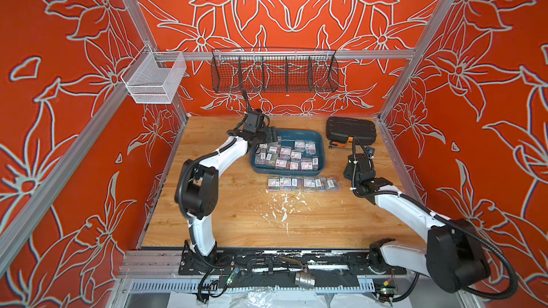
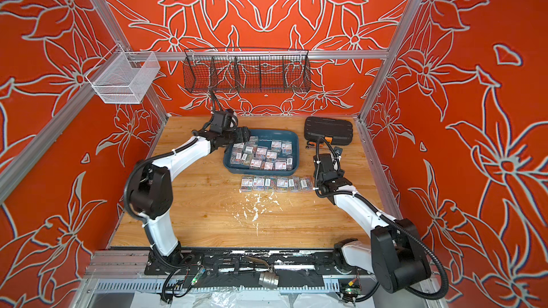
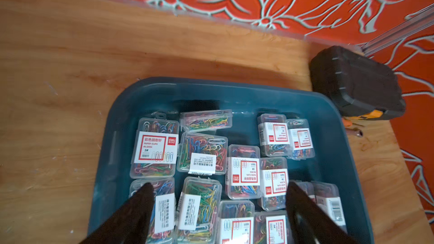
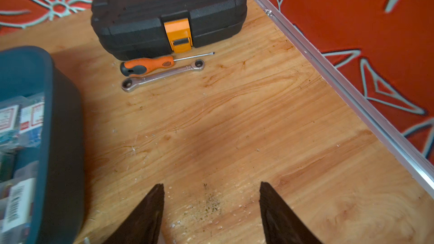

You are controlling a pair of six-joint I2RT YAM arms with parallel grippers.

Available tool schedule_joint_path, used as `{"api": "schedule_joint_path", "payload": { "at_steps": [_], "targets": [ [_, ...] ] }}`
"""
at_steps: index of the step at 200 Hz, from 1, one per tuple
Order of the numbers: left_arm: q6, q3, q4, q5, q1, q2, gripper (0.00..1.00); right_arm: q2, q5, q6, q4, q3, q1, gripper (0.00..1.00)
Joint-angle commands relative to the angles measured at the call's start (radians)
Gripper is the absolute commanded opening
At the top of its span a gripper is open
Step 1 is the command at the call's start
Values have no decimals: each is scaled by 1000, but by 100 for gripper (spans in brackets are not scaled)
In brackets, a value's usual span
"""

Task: Take the paper clips out of the storage box
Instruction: Pick up the boxed paper clips from the storage box.

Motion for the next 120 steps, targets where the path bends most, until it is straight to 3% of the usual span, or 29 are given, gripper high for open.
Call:
{"api": "schedule_joint_path", "payload": {
  "at_steps": [1, 62, 120],
  "targets": [
    [35, 142, -174, -19, -17, 120, 84, 21, 5, -18, -7, 37, -4, 65],
    [68, 421, -294, -234, -57, 368, 86, 60, -46, -45, -15, 65, -3, 64],
    [87, 618, -368, -249, -66, 525, 87, 63, -50, -44, -13, 66, -4, 64]
  ]
}}
